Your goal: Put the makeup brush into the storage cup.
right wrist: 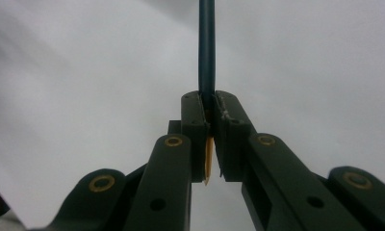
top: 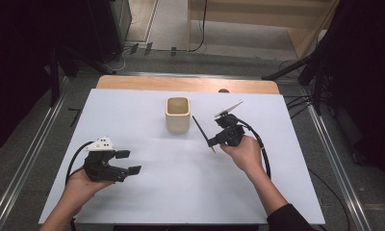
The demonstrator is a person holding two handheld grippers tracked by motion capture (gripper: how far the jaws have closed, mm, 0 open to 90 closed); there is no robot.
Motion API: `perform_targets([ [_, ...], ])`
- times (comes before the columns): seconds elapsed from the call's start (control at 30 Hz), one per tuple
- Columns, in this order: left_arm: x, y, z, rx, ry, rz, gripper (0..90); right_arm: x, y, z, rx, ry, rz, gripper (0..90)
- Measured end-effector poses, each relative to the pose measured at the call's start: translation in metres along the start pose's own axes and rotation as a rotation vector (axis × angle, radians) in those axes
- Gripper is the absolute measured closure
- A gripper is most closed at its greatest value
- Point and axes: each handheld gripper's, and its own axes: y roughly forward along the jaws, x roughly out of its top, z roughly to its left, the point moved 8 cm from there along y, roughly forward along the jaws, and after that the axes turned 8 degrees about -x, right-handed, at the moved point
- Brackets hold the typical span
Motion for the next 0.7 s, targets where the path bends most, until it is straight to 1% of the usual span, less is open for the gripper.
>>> perform_targets([
  [0.03, 0.0, 0.0, 0.0, -0.001, 0.0, -0.001, 22.9, -0.001, -0.001, 0.001, 0.01, 0.001, -0.003, 84.8],
  [0.1, 0.002, 0.001, -0.001, -0.002, 0.001, -0.006, 23.0, -0.007, -0.003, 0.003, 0.026, -0.016, -0.01, 84.8],
  [0.17, 0.003, 0.001, -0.001, -0.009, -0.003, -0.012, 23.2, -0.008, -0.003, 0.003, 0.032, -0.017, -0.012, 84.8],
  [0.2, 0.003, 0.001, -0.001, -0.008, -0.004, -0.012, 23.3, -0.012, -0.004, 0.004, 0.043, -0.028, -0.014, 84.8],
  [0.27, 0.004, 0.002, -0.001, -0.011, -0.002, -0.012, 23.3, -0.015, -0.005, 0.005, 0.054, -0.03, -0.021, 84.8],
  [0.33, 0.006, 0.003, -0.002, -0.013, 0.0, -0.013, 23.3, -0.017, -0.005, 0.007, 0.083, -0.038, -0.03, 84.8],
  [0.37, 0.007, 0.004, -0.002, -0.016, 0.003, -0.016, 23.3, -0.017, -0.005, 0.007, 0.083, -0.038, -0.03, 84.8],
  [0.4, 0.007, 0.004, -0.002, -0.013, 0.005, -0.012, 23.4, -0.019, -0.005, 0.008, 0.095, -0.04, -0.028, 84.8],
  [0.43, 0.008, 0.005, -0.002, -0.014, 0.009, -0.01, 23.4, -0.02, -0.005, 0.008, 0.1, -0.051, -0.03, 84.8],
  [0.5, 0.009, 0.006, -0.003, -0.017, 0.013, -0.01, 23.4, -0.021, -0.005, 0.009, 0.099, -0.058, -0.031, 84.8],
  [0.7, 0.013, 0.008, -0.004, -0.028, 0.014, -0.014, 23.5, -0.024, -0.006, 0.013, 0.097, -0.114, -0.039, 84.8],
])
